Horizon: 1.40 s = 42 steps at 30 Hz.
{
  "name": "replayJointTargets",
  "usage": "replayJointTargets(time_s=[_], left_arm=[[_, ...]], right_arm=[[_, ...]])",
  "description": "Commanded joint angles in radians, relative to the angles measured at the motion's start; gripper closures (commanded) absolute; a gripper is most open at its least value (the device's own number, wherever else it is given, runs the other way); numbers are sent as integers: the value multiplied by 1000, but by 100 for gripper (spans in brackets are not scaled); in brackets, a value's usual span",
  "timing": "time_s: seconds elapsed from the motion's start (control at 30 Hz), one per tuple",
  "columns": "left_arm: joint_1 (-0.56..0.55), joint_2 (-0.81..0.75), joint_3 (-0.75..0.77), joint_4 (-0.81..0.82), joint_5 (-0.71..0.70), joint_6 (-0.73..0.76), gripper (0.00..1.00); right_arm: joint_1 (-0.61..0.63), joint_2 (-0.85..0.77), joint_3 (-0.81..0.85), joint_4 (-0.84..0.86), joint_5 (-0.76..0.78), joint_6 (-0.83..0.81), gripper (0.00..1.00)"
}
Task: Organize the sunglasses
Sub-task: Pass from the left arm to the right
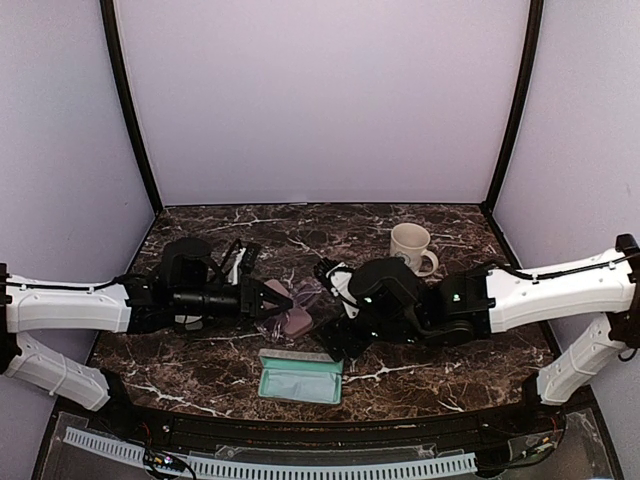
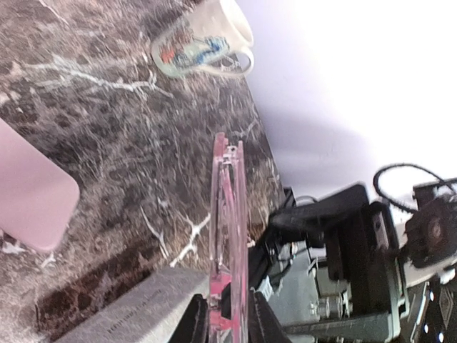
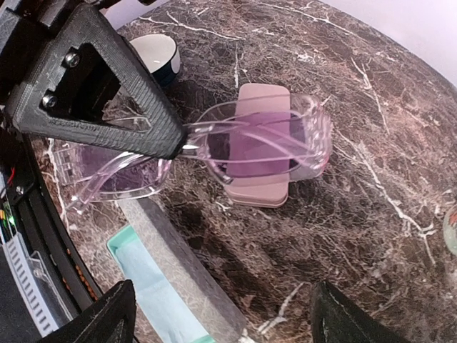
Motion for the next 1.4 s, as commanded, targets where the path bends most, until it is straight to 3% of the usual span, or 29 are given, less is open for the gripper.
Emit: replayJointTargets(time_s=[0.0, 0.13, 0.33, 0.63, 0.97, 1.37], left_arm=[[-2, -38, -44, 153, -159, -67, 83], [-8, -42, -61, 192, -210, -80, 83], [-42, -46, -36, 145, -263, -8, 83], [-161, -97, -34, 61, -476, 133, 85], [-256, -85, -7, -4, -657, 245, 86], [-276, -78, -23, 8, -691, 292, 86]], right_arm=[[-1, 53, 37, 151, -35, 130, 16], [-1, 66, 30, 227, -95, 176, 15], [-22, 33, -12, 266, -58, 243, 14], [-209, -83, -141, 423, -165, 482, 11], [-263, 38, -101, 571, -336, 628, 6], [-276, 182, -57, 690, -482, 717, 5]])
